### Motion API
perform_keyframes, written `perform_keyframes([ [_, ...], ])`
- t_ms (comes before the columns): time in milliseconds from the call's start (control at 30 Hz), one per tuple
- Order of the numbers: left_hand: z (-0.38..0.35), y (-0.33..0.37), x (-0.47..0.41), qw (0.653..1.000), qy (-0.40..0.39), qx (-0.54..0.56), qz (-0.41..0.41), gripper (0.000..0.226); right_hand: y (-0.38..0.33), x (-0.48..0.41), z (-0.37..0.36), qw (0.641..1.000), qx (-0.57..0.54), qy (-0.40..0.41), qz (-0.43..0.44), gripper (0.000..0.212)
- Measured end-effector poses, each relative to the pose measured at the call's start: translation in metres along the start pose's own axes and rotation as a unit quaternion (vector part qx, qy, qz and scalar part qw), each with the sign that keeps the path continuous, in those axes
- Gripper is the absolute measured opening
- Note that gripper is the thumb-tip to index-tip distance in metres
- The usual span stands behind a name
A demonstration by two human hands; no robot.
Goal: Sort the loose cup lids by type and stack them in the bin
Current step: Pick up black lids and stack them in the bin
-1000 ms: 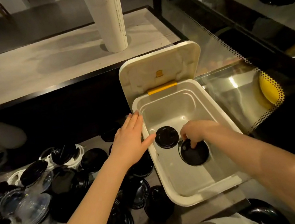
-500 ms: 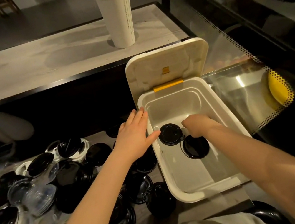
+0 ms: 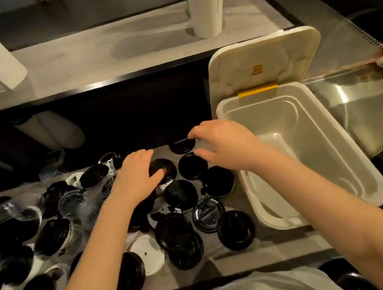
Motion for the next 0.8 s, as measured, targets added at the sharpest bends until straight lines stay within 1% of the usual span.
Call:
perform_keyframes([
  [67,-0.02,-0.023,0.011,0.999,-0.044,0.009,0.001,0.063,-0.023,-0.004,-0.028,0.999,-0.002,-0.029,0.017,0.038],
  [133,-0.04,-0.045,0.025,0.996,-0.086,0.002,0.014,0.063,-0.042,-0.004,-0.068,0.996,-0.003,-0.092,0.02,0.039],
  [233,-0.057,-0.073,0.04,0.993,-0.113,-0.023,0.036,0.077,-0.066,0.006,-0.127,0.985,0.015,-0.168,0.029,0.048],
  [333,-0.065,-0.089,0.045,0.99,-0.133,-0.025,0.044,0.091,-0.088,0.025,-0.178,0.972,0.042,-0.227,0.045,0.073],
  [400,-0.068,-0.096,0.045,0.989,-0.143,-0.016,0.047,0.092,-0.098,0.036,-0.203,0.965,0.053,-0.253,0.044,0.091],
  [433,-0.068,-0.099,0.044,0.989,-0.143,-0.012,0.046,0.09,-0.101,0.038,-0.21,0.964,0.057,-0.256,0.042,0.096],
  [500,-0.066,-0.103,0.041,0.99,-0.137,0.0,0.04,0.087,-0.102,0.037,-0.216,0.968,0.066,-0.239,0.036,0.097],
  [567,-0.064,-0.105,0.039,0.991,-0.131,0.013,0.029,0.083,-0.1,0.033,-0.211,0.975,0.073,-0.21,0.032,0.093],
  [633,-0.063,-0.103,0.038,0.992,-0.125,0.018,0.015,0.078,-0.097,0.03,-0.204,0.981,0.052,-0.185,0.019,0.092],
  [700,-0.059,-0.101,0.037,0.993,-0.111,0.029,0.001,0.073,-0.088,0.025,-0.19,0.989,-0.006,-0.145,-0.022,0.093],
  [733,-0.054,-0.099,0.035,0.995,-0.089,0.05,-0.005,0.069,-0.082,0.022,-0.179,0.991,-0.047,-0.115,-0.049,0.094],
  [800,-0.036,-0.094,0.032,0.989,-0.022,0.148,0.0,0.057,-0.07,0.016,-0.152,0.988,-0.119,-0.042,-0.092,0.092],
])
Point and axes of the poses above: each hand's wrist, its own x-axis away from the middle knuckle, its own z-axis out of the back of the hand, y = z × x, the point moved 10 cm from there along -x, towards the middle knuckle, and after that the axes turned 7 degrees about x, right-handed, at the moved point
